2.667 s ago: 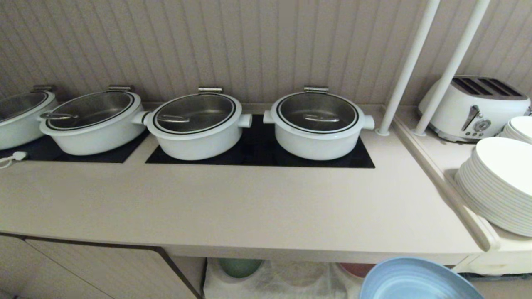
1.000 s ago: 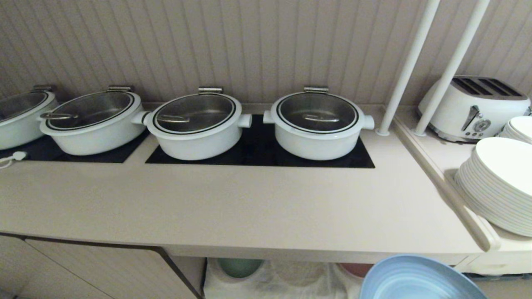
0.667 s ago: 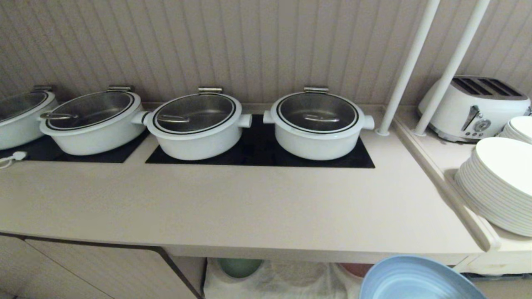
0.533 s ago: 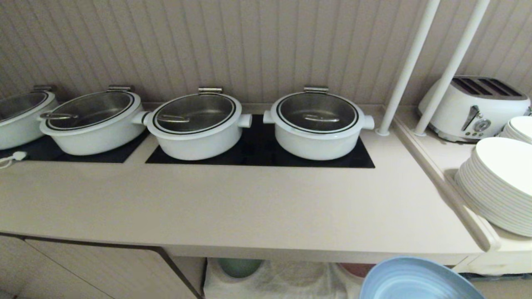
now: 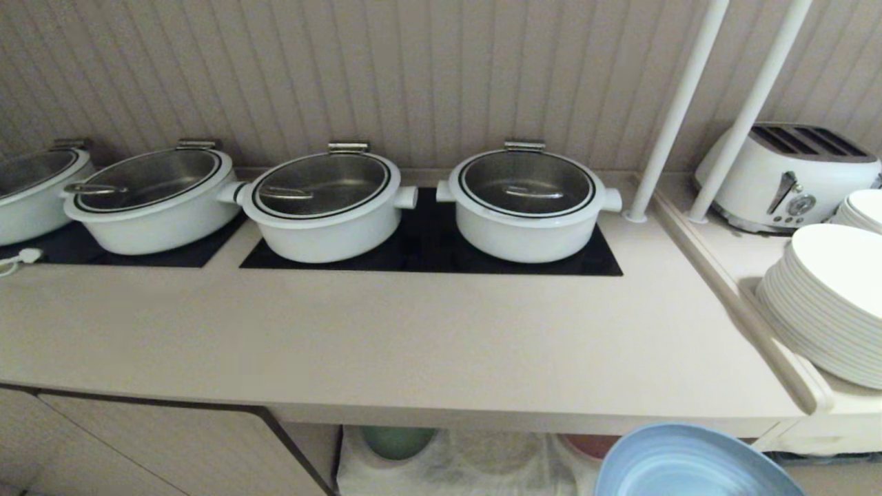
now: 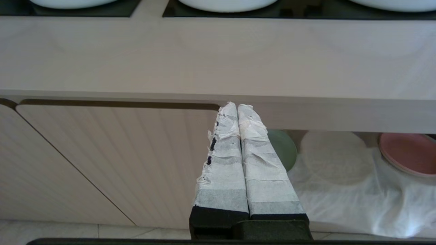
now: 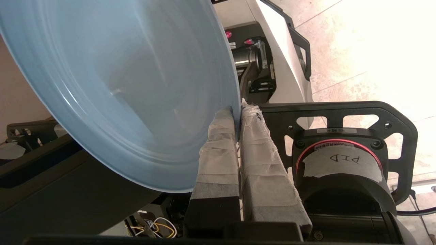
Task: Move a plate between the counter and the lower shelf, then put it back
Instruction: Put the plate in the cupboard
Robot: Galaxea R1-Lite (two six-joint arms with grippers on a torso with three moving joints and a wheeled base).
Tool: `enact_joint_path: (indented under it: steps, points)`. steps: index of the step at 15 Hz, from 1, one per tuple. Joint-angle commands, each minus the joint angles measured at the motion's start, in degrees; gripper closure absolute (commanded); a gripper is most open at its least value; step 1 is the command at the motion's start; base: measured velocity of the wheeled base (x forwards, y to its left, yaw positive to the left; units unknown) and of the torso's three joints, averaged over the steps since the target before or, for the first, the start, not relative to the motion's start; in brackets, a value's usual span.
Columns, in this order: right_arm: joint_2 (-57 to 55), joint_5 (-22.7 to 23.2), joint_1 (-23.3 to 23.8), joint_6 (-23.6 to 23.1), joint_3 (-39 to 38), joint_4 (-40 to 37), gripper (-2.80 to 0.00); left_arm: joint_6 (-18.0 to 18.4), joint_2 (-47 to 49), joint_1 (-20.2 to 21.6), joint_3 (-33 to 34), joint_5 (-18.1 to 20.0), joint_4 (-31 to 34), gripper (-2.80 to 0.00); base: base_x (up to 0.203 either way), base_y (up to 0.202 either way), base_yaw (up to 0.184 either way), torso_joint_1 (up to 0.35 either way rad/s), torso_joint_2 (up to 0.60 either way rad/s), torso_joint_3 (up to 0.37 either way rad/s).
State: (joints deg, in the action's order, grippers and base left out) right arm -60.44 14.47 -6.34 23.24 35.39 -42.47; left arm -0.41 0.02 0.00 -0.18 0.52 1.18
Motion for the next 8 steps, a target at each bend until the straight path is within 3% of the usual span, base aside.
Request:
enact_joint_path:
  steps: [1, 8]
  points:
    - [-0.12, 0.12, 0.01, 0.14, 0.16, -0.24, 0.0, -0.08, -0.02, 0.0, 0.01, 0.0, 0.05, 0.0, 0.0, 0.0, 0.0, -0.083, 0.18, 0.091]
    - [0.32, 0.12, 0.0, 0.14, 0.03, -0.86, 0.0, -0.03, -0.02, 0.0, 0.01, 0.0, 0.05, 0.0, 0.0, 0.0, 0.0, -0.093, 0.2, 0.106]
